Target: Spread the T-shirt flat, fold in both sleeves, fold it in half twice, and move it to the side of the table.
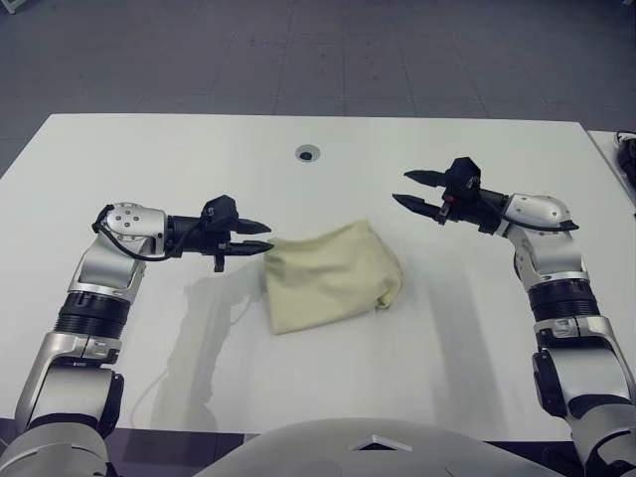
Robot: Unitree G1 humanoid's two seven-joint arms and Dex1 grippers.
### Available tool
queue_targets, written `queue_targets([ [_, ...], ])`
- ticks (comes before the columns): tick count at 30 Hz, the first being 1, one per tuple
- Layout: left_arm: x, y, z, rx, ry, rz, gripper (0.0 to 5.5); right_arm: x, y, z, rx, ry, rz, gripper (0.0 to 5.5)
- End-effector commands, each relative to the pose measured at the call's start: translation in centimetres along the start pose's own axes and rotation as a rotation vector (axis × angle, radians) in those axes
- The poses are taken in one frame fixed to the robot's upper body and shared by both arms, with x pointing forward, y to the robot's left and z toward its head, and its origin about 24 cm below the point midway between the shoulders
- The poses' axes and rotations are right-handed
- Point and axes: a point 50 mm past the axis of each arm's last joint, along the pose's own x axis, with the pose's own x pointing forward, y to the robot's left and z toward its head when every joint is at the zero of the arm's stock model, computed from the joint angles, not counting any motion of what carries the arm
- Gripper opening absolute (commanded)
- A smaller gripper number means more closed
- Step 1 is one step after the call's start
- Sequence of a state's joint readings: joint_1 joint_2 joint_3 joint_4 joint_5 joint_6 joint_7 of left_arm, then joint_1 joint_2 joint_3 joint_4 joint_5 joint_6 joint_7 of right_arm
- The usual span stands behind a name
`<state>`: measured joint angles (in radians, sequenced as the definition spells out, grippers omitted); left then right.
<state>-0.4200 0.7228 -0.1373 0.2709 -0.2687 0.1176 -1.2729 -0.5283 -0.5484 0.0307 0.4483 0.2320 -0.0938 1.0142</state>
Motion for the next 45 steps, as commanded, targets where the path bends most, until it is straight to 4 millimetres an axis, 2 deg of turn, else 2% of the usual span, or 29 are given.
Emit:
queue_targets([
  [1, -2.2, 0.8, -1.2, -0.018, 0.013, 0.148, 2.61, -0.3, 0.6, 1.2, -0.048, -0.053, 0.032, 3.34],
  [4, -3.5, 1.8, -1.4, 0.002, -0.016, 0.322, 3.11, 0.6, 2.4, 1.8, -0.086, -0.072, 0.134, 3.82],
  [8, -4.5, 2.4, -0.1, 0.026, -0.146, 0.507, 3.64, 2.5, 4.6, 1.8, -0.210, -0.035, 0.237, 4.32],
  [13, -4.0, -0.2, 1.8, 0.076, -0.259, 0.455, 4.45, 4.9, 6.0, 1.1, -0.334, 0.016, 0.301, 5.09],
  [15, -4.0, -0.7, 2.5, 0.088, -0.292, 0.487, 4.76, 6.3, 7.1, 1.0, -0.373, 0.022, 0.359, 5.37],
  [18, -4.1, -1.8, 3.2, 0.089, -0.331, 0.483, 5.28, 8.3, 8.7, 1.0, -0.427, 0.016, 0.433, 5.40],
  [21, -4.0, -2.8, 3.5, 0.092, -0.352, 0.472, 5.38, 10.0, 10.0, 0.4, -0.487, 0.054, 0.496, 5.40],
  [24, -3.9, -3.5, 3.7, 0.081, -0.378, 0.474, 5.38, 11.2, 10.0, -1.2, -0.569, 0.168, 0.503, 5.40],
  [27, -3.4, -4.1, 3.7, 0.070, -0.390, 0.453, 5.38, 11.6, 8.8, -2.6, -0.616, 0.276, 0.441, 5.40],
  [30, -3.0, -4.4, 3.6, 0.070, -0.385, 0.444, 5.38, 9.9, 7.7, -5.0, -0.628, 0.429, 0.459, 5.40],
  [34, -3.0, -5.0, 3.6, 0.061, -0.401, 0.451, 5.38, 6.2, 6.3, -7.7, -0.631, 0.589, 0.476, 5.40],
  [37, -2.6, -5.6, 3.5, 0.060, -0.399, 0.441, 5.38, 1.9, 4.4, -9.3, -0.581, 0.702, 0.383, 5.40],
  [41, -2.5, -6.3, 3.4, 0.056, -0.410, 0.448, 5.38, -4.2, 2.3, -10.2, -0.423, 0.806, 0.113, 5.40],
  [45, -2.2, -7.2, 3.5, 0.041, -0.429, 0.509, 5.38, -10.1, 3.4, -10.2, -0.236, 0.847, -0.061, 5.40],
])
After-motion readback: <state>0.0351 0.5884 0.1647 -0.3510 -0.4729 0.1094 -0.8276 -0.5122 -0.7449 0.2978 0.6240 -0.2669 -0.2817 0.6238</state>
